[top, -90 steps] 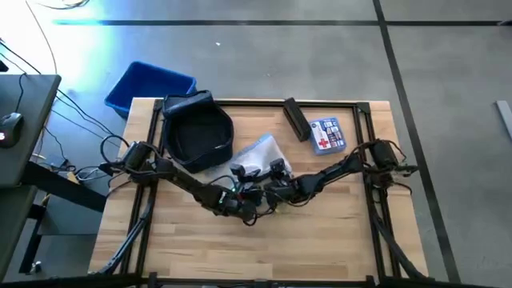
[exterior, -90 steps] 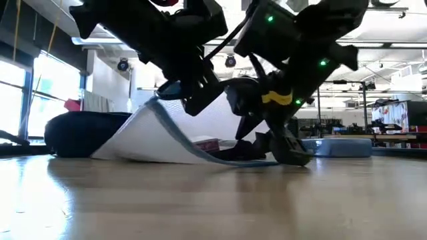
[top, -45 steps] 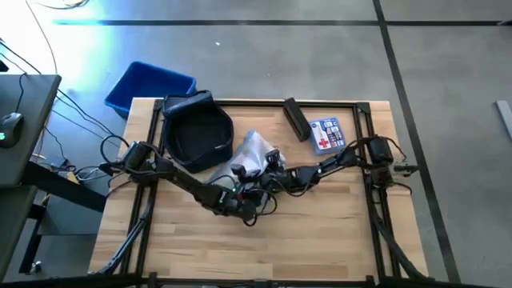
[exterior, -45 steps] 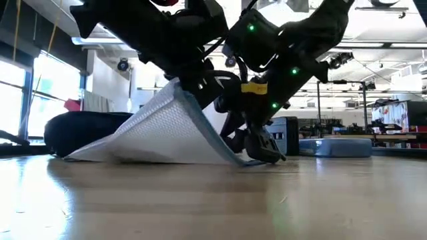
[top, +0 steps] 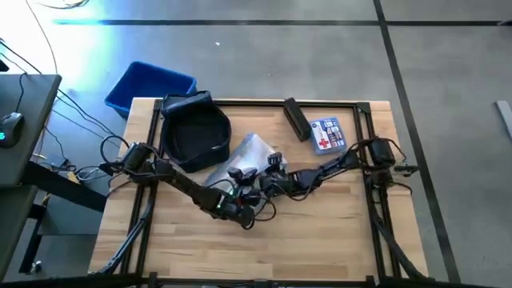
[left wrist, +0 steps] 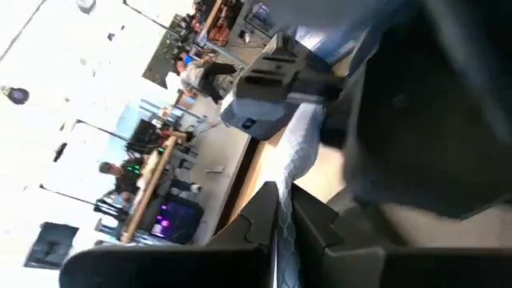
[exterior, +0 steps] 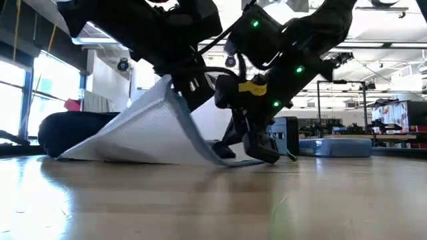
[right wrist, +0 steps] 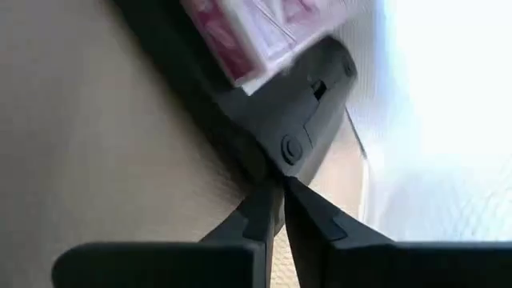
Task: Unpack backpack
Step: Remove the white playing card box from the white zip bag
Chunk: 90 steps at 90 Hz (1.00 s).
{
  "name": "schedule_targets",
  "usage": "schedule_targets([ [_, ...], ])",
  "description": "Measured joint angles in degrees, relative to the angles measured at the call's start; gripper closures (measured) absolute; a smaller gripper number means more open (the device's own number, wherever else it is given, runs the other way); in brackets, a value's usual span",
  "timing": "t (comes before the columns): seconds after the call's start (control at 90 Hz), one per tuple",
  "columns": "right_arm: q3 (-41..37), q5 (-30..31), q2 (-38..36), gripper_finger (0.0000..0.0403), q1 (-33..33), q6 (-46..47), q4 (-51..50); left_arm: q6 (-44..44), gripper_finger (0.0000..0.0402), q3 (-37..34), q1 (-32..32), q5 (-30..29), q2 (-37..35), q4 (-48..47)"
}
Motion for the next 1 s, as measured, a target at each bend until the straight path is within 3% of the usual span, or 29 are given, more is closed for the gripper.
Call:
schedule_targets([
  [0.211,0.1,-8.8,-3.5,0.0378,4.5,-1.2,0.8,7.0,0.0401,0.0,-3.5,2.5,-2.0,1.6],
  [0.289,0.1,-11.2,-3.5,0.0361,6.2,-2.8,1.8,9.3,0.0401,0.0,-4.6,7.0,-3.0,2.8],
  [0.478,0.2,-10.7,-3.5,0.0287,9.1,-5.1,3.1,11.0,0.0401,0.0,-4.9,17.7,-3.7,8.0],
  [0.611,0.2,-10.4,-3.5,0.0221,9.3,-3.6,4.3,8.4,0.0401,-0.4,-3.5,18.0,-3.8,7.6],
  [0.767,0.2,-16.3,-3.4,0.0157,7.3,2.6,4.6,7.5,0.0401,-1.3,-2.8,18.2,-3.8,7.5],
  [1.0,0.2,-24.3,-3.5,0.0137,2.6,8.7,4.6,6.6,0.0402,-1.5,-2.0,19.0,-3.7,6.7],
])
